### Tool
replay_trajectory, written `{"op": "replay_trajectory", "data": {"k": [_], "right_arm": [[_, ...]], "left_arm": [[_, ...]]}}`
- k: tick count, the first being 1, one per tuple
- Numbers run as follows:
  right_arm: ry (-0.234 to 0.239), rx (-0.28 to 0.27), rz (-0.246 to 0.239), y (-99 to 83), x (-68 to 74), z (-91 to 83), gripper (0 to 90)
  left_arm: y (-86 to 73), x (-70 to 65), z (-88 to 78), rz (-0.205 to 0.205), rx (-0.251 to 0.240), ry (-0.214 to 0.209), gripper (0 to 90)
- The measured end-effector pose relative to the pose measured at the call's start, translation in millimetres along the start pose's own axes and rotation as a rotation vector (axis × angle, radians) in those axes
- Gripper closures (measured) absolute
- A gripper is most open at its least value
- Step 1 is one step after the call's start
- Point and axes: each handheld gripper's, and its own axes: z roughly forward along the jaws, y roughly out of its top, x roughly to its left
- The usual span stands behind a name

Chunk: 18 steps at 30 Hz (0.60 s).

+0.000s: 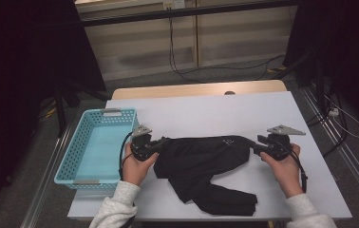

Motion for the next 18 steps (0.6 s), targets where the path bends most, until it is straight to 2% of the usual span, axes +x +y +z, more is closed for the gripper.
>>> {"op": "replay_trajectory", "data": {"k": [1, 3, 4, 6, 7, 8, 9, 10, 11, 13, 14, 15, 17, 18], "right_arm": [[0.0, 0.0, 0.0, 0.0, 0.0, 0.0, 49.2], [0.011, 0.038, 0.037, 4.6, -1.1, 13.0, 49.3], [0.012, 0.053, 0.041, 6.4, -0.3, 18.8, 49.2], [0.007, 0.125, 0.037, 6.8, 4.3, 29.4, 49.8], [0.018, 0.155, 0.027, 4.9, 6.9, 33.7, 55.3], [0.009, 0.159, 0.009, 2.4, 10.1, 35.6, 59.1], [-0.01, 0.157, -0.02, 1.4, 12.7, 35.1, 71.1], [0.015, 0.157, -0.025, 0.1, 12.9, 34.2, 86.2], [0.052, 0.147, 0.017, -2.3, 12.1, 34.0, 86.1], [0.059, 0.128, 0.003, -4.2, 10.2, 33.4, 86.5], [0.05, 0.068, 0.008, -0.9, 4.2, 29.8, 86.7], [0.05, 0.068, 0.008, -0.9, 4.2, 29.8, 86.7], [0.051, -0.026, -0.009, 9.1, -2.0, 22.6, 86.6], [0.045, -0.055, -0.023, 15.4, -3.9, 18.5, 86.4]], "left_arm": [[0.1, -0.6, 0.2, 0.005, 0.002, 0.0, 85.9], [-0.1, -0.7, 0.2, 0.006, -0.002, 0.002, 85.9], [-0.3, -0.7, 0.4, 0.004, 0.0, 0.0, 85.9], [-0.6, 0.3, 0.0, 0.003, -0.001, 0.002, 85.8], [-0.9, 1.0, -0.3, 0.004, 0.002, 0.001, 85.9], [-1.3, 1.1, -0.3, 0.007, 0.005, 0.002, 85.9], [-1.9, 0.9, 0.2, 0.004, 0.01, 0.002, 85.8], [-2.8, 0.6, 1.1, 0.0, 0.012, 0.001, 85.9], [-3.3, 0.6, 1.6, 0.004, 0.012, 0.006, 85.9], [-2.4, 1.9, 1.5, -0.001, 0.003, 0.013, 85.9], [-0.7, 2.5, 0.9, -0.004, -0.01, 0.016, 86.0], [1.9, 3.2, -0.2, -0.007, -0.029, 0.019, 86.0], [9.9, 4.6, -1.6, -0.014, -0.053, 0.011, 86.0], [14.8, 4.6, -1.4, -0.016, -0.066, 0.008, 86.0]]}}
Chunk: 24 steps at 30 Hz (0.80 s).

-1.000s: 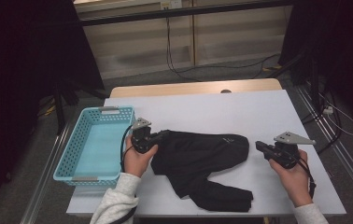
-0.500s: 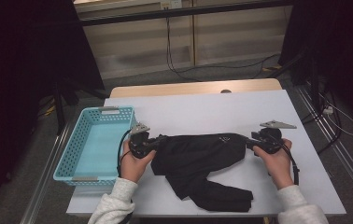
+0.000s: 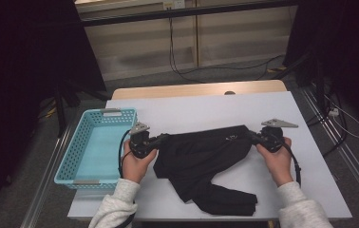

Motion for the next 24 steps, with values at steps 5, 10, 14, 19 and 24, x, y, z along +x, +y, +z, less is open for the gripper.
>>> {"op": "replay_trajectory", "data": {"k": [5, 10, 14, 19, 24], "right_arm": [[0.026, -0.101, -0.026, 17.5, -6.2, -15.0, 86.2], [0.06, -0.103, -0.035, 0.6, -3.6, -28.1, 85.8], [0.11, -0.086, -0.059, -19.8, 5.1, -40.9, 85.8], [0.127, -0.052, -0.093, -31.1, 15.1, -50.9, 85.3], [0.155, -0.008, -0.124, -46.2, 28.5, -58.1, 85.2]], "left_arm": [[16.0, -2.4, -2.9, 0.009, -0.041, -0.011, 86.0], [3.6, -4.4, -12.2, 0.022, -0.035, -0.027, 86.0], [-8.2, -6.5, -19.1, 0.03, -0.008, -0.029, 85.9], [-18.0, -14.3, -24.9, 0.039, 0.024, -0.025, 85.9], [-30.0, -25.5, -31.6, 0.045, 0.048, -0.023, 85.6]]}}
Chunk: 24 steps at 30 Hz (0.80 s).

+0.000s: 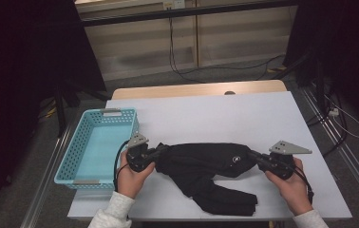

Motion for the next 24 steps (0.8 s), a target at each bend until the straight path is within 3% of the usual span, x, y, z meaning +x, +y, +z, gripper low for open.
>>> {"op": "replay_trajectory", "data": {"k": [5, 8, 10, 11, 15, 16, 24], "right_arm": [[0.031, 0.022, -0.042, -4.4, 8.9, -5.7, 85.2], [0.052, 0.025, -0.029, -6.5, 9.9, -9.0, 85.2], [0.056, 0.039, -0.03, -9.9, 9.8, -8.8, 85.1], [0.057, 0.047, -0.024, -12.2, 9.0, -7.5, 85.1], [0.058, 0.046, -0.02, -12.7, 8.6, -6.3, 84.8], [0.06, 0.044, -0.023, -12.3, 8.8, -6.8, 84.7], [0.064, 0.05, -0.031, -12.9, 11.0, -7.8, 84.6]], "left_arm": [[-7.2, -5.3, -1.5, 0.012, 0.018, 0.014, 85.0], [-9.6, -5.9, 0.4, 0.011, 0.027, 0.018, 83.3], [-10.6, -5.9, 3.1, 0.005, 0.032, 0.011, 77.5], [-10.4, -6.2, 4.0, 0.008, 0.025, 0.01, 67.7], [-4.6, -5.3, 2.9, 0.026, -0.027, 0.017, 55.6], [-2.6, -4.5, 2.2, 0.025, -0.032, 0.018, 47.5], [8.0, 6.0, 3.1, -0.001, -0.068, 0.021, 33.3]]}}
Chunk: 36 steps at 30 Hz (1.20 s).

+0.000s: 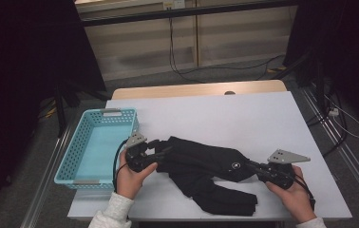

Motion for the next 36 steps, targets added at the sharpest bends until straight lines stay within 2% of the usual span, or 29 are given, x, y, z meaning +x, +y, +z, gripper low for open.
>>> {"op": "replay_trajectory", "data": {"k": [4, 6, 10, 14, 15, 16, 18, 21, 24, 25, 26, 27, 29, 30, 31, 36], "right_arm": [[0.003, 0.004, -0.002, -0.9, 0.5, -0.1, 84.6], [-0.003, 0.008, -0.002, -1.7, 0.3, -0.6, 84.5], [-0.004, 0.007, 0.001, -2.0, -0.2, -0.8, 84.4], [-0.006, 0.01, 0.005, -2.4, -0.6, -0.4, 84.3], [-0.006, 0.011, 0.003, -2.3, -0.3, -0.2, 84.4], [-0.005, 0.012, 0.004, -2.2, 0.1, 0.0, 84.3], [-0.006, 0.013, 0.002, -2.2, 0.1, 0.4, 84.3], [-0.009, 0.012, 0.002, -2.5, -0.5, 0.1, 84.2], [-0.017, 0.014, 0.006, -3.3, -1.5, -0.5, 83.5], [-0.017, 0.014, 0.006, -3.3, -1.5, -0.5, 83.5], [-0.021, 0.014, 0.009, -3.4, -2.0, -0.5, 83.4], [-0.024, 0.015, 0.009, -3.6, -2.8, -0.5, 83.0], [-0.026, 0.013, 0.01, -3.6, -2.8, -0.7, 82.8], [-0.029, 0.012, 0.009, -3.6, -3.1, -1.1, 82.0], [-0.029, 0.012, 0.009, -3.6, -3.1, -1.1, 82.0], [-0.036, 0.016, 0.016, -4.3, -3.7, -1.9, 81.5]], "left_arm": [[6.0, 8.0, 5.7, -0.014, 0.009, 0.011, 30.0], [8.4, 11.9, 9.8, -0.038, 0.005, 0.027, 30.5], [8.9, 17.5, 22.9, -0.046, 0.046, 0.033, 32.3], [3.8, 20.5, 35.5, -0.039, 0.082, 0.044, 35.7], [2.4, 20.8, 38.5, -0.032, 0.094, 0.063, 36.8], [1.2, 21.5, 41.6, -0.025, 0.111, 0.065, 36.9], [-1.6, 23.1, 47.9, -0.034, 0.125, 0.083, 35.3], [-6.6, 25.9, 55.8, -0.061, 0.154, 0.079, 35.0], [-10.9, 25.9, 61.1, -0.071, 0.206, 0.044, 41.6], [-10.9, 25.9, 61.1, -0.071, 0.206, 0.044, 45.8], [-11.3, 25.6, 61.1, -0.083, 0.206, 0.035, 45.8], [-10.9, 24.4, 60.8, -0.078, 0.215, 0.031, 52.3], [-10.2, 21.7, 60.8, -0.065, 0.237, 0.02, 55.2], [-10.1, 20.7, 60.7, -0.069, 0.243, 0.018, 64.3], [-10.6, 19.9, 61.2, -0.082, 0.253, -0.001, 64.3], [-12.0, 18.4, 61.7, -0.065, 0.273, -0.003, 79.0]]}}
